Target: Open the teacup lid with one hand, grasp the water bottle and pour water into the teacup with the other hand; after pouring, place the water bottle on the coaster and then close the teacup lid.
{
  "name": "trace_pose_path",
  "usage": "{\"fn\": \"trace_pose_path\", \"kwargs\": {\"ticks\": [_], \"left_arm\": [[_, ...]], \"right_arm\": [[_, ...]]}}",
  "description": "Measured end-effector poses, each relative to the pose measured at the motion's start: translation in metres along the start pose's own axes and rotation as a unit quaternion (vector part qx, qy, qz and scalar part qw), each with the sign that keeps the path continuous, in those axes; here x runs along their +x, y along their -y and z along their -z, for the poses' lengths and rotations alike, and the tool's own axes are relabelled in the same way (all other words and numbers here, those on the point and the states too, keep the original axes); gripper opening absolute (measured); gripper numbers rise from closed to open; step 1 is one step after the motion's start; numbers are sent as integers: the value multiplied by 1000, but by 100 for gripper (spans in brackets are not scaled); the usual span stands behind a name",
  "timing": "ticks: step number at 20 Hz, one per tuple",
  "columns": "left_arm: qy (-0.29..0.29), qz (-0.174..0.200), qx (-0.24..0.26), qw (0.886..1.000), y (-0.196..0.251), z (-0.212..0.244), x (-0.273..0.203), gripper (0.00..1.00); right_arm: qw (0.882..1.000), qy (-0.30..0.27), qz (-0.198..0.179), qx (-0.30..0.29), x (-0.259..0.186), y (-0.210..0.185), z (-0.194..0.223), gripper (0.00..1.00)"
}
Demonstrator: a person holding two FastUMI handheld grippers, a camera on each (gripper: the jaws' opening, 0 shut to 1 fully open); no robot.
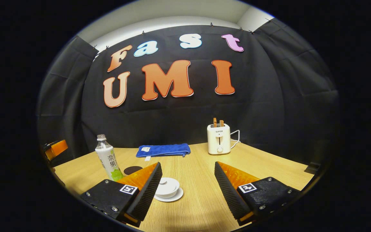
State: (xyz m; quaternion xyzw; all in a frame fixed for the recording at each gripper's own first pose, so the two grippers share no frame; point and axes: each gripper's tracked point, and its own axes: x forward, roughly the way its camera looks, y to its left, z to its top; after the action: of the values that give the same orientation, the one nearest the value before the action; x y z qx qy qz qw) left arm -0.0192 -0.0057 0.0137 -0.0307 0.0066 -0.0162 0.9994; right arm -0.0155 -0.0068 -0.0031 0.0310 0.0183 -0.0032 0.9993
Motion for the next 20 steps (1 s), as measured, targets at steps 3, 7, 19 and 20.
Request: {"fn": "trace_pose_path", "kwargs": {"ticks": [3, 7, 19, 20], "left_arm": [[-7, 0, 5, 1000, 1, 6, 2, 99], [-17, 7, 10, 1000, 6, 17, 6, 99], [-42, 4, 24, 999, 3, 38, 14, 99], [-45, 3, 25, 999, 2, 39, 15, 99]], "right_arm": [[1000, -6, 0, -3, 2, -3, 5, 98], [1000, -19, -2, -14, 11, -13, 14, 98], [994, -103, -38, -17, 70, -61, 62, 95], [993, -109, -40, -17, 72, -64, 66, 90]]}}
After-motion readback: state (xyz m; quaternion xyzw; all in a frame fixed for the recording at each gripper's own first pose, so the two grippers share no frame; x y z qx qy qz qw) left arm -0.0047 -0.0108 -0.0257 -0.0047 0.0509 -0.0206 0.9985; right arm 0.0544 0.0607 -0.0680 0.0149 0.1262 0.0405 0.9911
